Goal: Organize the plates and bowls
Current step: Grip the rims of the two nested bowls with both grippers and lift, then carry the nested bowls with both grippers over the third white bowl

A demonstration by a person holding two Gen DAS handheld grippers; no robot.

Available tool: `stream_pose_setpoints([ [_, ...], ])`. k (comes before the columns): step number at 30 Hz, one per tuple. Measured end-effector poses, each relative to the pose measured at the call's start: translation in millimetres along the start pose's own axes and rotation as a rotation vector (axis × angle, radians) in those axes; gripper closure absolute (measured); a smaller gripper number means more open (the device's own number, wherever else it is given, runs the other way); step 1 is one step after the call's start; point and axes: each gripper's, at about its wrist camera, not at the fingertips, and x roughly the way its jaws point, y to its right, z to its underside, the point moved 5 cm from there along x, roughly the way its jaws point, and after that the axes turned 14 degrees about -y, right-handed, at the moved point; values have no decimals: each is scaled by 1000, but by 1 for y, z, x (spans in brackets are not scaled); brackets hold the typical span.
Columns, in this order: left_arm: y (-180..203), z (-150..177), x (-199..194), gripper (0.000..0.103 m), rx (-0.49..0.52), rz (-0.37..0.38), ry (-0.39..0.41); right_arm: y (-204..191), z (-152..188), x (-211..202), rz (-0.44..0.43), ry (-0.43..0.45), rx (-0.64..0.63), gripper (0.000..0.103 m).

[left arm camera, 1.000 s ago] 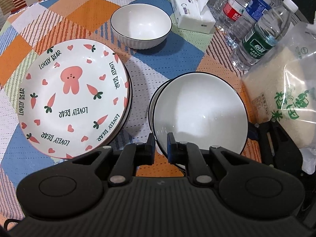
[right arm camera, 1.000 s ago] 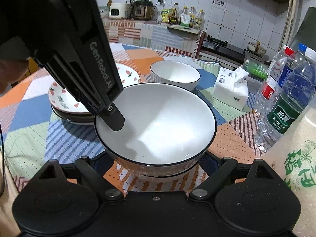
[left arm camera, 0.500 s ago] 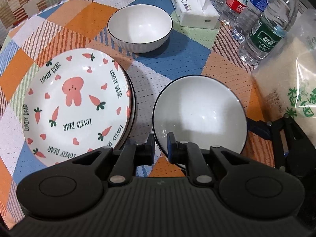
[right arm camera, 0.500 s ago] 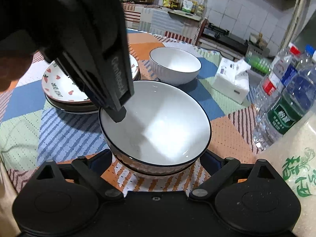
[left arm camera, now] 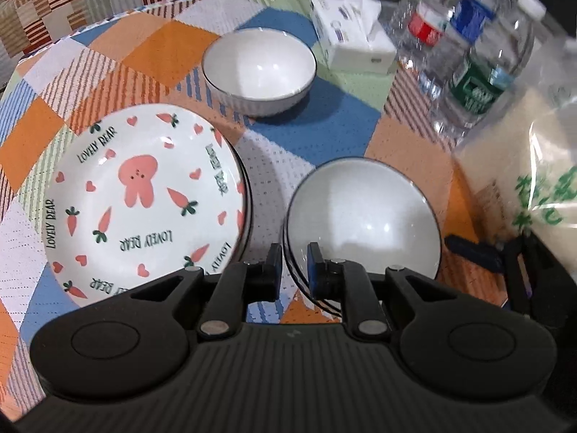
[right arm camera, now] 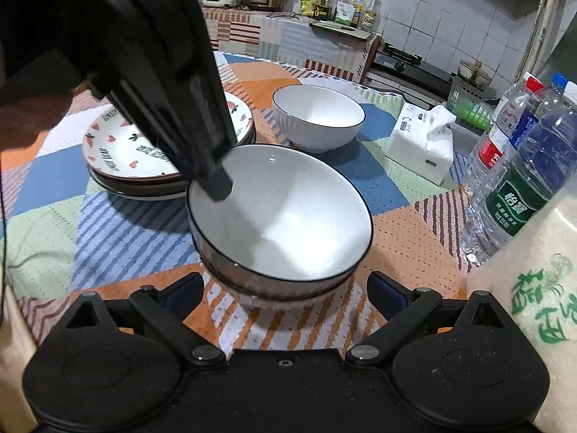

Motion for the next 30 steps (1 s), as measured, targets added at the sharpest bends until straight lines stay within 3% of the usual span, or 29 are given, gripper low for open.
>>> stream_pose_setpoints([
  [10,-34,-19,-45,89,-67,78,90,26,-21,-43,-169,102,111,4],
  [16,-51,-38,-60,89,-63,65,115,42,-66,-54,-223,123,150,5],
  [19,-60,-50,-63,89,-64,66,122,52,-93,-54,-289,112,212,8],
  [25,-70,-76,-60,83,-45,32,180,82,-139,-27,-481,12,433,15],
  [30,-77,-93,-36,73,-60,30,199,101,-156,19,-466,-30,575,23],
])
